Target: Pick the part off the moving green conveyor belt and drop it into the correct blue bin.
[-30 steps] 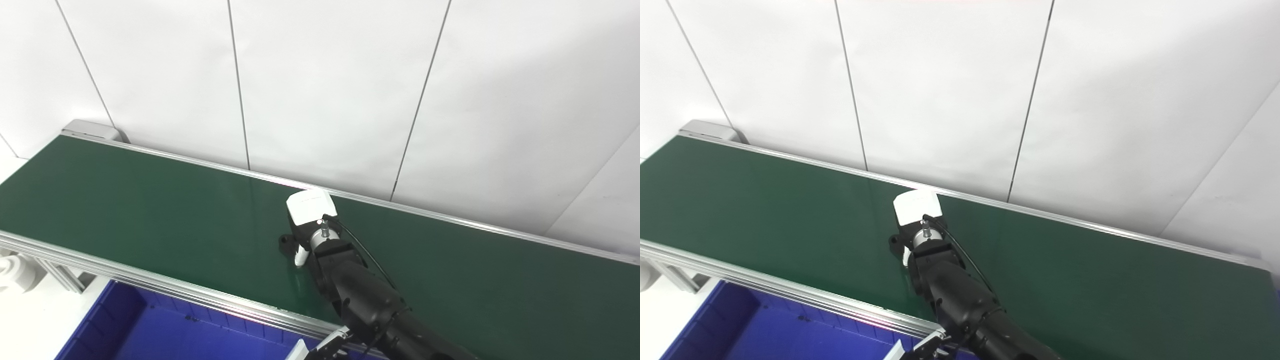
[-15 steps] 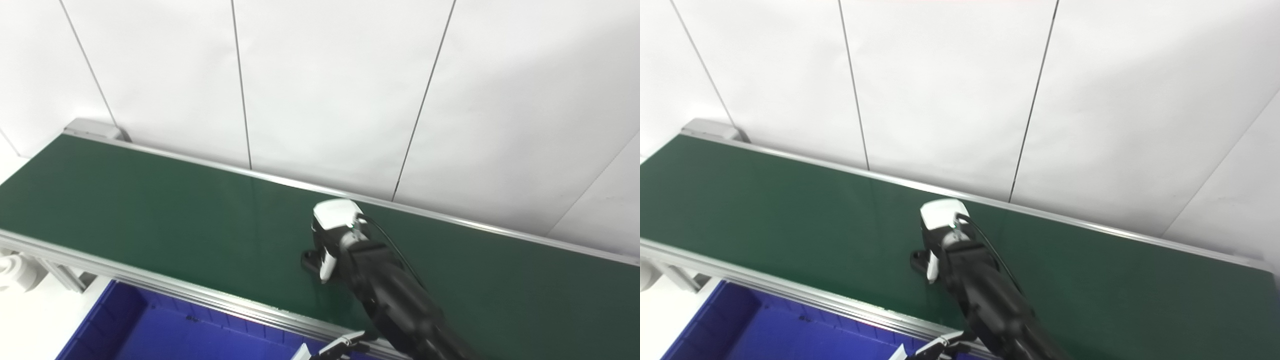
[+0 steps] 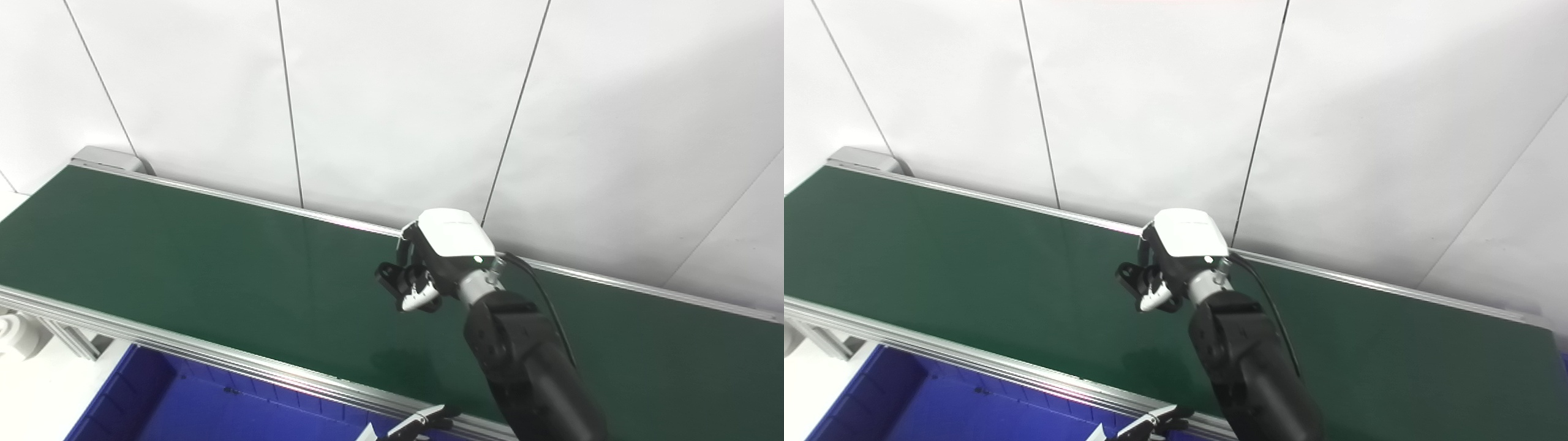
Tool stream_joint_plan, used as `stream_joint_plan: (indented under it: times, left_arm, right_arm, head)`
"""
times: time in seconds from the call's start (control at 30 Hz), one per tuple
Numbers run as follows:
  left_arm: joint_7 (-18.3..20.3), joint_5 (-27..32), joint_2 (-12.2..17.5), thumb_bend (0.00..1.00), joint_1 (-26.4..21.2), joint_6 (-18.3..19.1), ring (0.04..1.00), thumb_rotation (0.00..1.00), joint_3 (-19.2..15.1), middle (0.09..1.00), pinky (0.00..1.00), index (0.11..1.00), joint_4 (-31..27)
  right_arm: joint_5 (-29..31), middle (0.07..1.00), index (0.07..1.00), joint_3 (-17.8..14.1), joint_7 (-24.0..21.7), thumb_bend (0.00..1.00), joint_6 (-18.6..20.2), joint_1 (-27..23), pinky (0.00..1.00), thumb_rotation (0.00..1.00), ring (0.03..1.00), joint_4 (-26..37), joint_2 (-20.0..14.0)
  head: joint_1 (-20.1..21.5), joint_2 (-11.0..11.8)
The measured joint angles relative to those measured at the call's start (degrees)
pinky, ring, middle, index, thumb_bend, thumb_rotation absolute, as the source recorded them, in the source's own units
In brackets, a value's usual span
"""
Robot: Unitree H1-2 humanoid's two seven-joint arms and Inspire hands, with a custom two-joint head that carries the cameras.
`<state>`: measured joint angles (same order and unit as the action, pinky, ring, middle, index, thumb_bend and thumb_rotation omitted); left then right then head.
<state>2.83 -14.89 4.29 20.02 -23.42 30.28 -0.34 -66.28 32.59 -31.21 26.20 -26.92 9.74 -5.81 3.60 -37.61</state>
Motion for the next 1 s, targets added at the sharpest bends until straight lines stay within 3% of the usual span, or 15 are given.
stream_joint_plan:
  times: [0.17, 0.3, 0.57, 0.63, 0.67, 0.77, 0.83, 1.0]
  left_arm:
    - [1.1, 0.99, 0.17, 1.0, 1.07, 0.42, 0.885, 0.89, -0.36, 0.918, 0.75, 0.881, -2.46]
    - [2.29, 3.28, 0.15, 1.0, 2.75, 1.72, 0.891, 0.87, -0.86, 0.935, 0.74, 0.901, -5.55]
    - [4.74, 7.09, 2.34, 1.0, 4.64, 6.12, 0.928, 0.93, -4.64, 0.967, 0.81, 0.946, -11.37]
    - [5.43, 8.22, 3.19, 1.0, 4.61, 7.06, 0.936, 0.94, -5.43, 0.974, 0.82, 0.955, -12.88]
    - [5.62, 8.63, 3.41, 1.0, 4.65, 7.54, 0.941, 0.95, -5.76, 0.976, 0.83, 0.96, -13.51]
    - [6.5, 10.16, 3.72, 1.0, 5.05, 9.67, 0.945, 0.96, -6.79, 0.979, 0.86, 0.972, -15.88]
    - [7.12, 11.05, 4.12, 1.0, 5.24, 11.65, 0.952, 0.96, -7.59, 0.983, 0.88, 0.984, -17.67]
    - [8.29, 13.51, 5.48, 1.0, 5.14, 15.88, 0.935, 0.95, -9.81, 0.973, 0.86, 0.993, -21.71]
  right_arm:
    - [-3.79, 0.471, 0.488, -1.71, -2.96, 0.53, 0.01, 3.36, 0.16, 0.0, 0.228, 7.58, -0.46]
    - [-7.2, 0.473, 0.487, -3.16, -4.67, 0.53, -0.1, 7.32, 0.19, 0.0, 0.261, 15.06, -0.38]
    - [-9.34, 0.47, 0.487, -9.46, -4.23, 0.53, -0.21, 24.95, 0.14, 0.0, 0.197, 25.92, 1.22]
    - [-10.13, 0.47, 0.487, -10.82, -4.24, 0.53, -0.35, 28.55, 0.13, 0.0, 0.198, 28.93, 2.41]
    - [-10.45, 0.47, 0.486, -11.38, -4.25, 0.53, -0.52, 29.97, 0.13, 0.0, 0.194, 30.53, 3.12]
    - [-11.35, 0.47, 0.486, -12.87, -4.4, 0.53, -1.7, 32.7, 0.13, 0.0, 0.195, 34.11, 5.11]
    - [-12.0, 0.47, 0.487, -13.95, -5.02, 0.53, -3.21, 34.13, 0.14, 0.0, 0.208, 36.48, 6.08]
    - [-16.02, 0.471, 0.487, -17.32, -10.97, 0.53, -6.71, 39.17, 0.16, 0.0, 0.228, 43.07, 9.7]
  head:
    - [3.69, -1.93]
    - [7.65, -2.55]
    - [13.8, -7.38]
    - [13.8, -7.39]
    - [15.37, -9.04]
    - [16.79, -10.64]
    - [20.2, -14.57]
    - [21.36, -16.35]
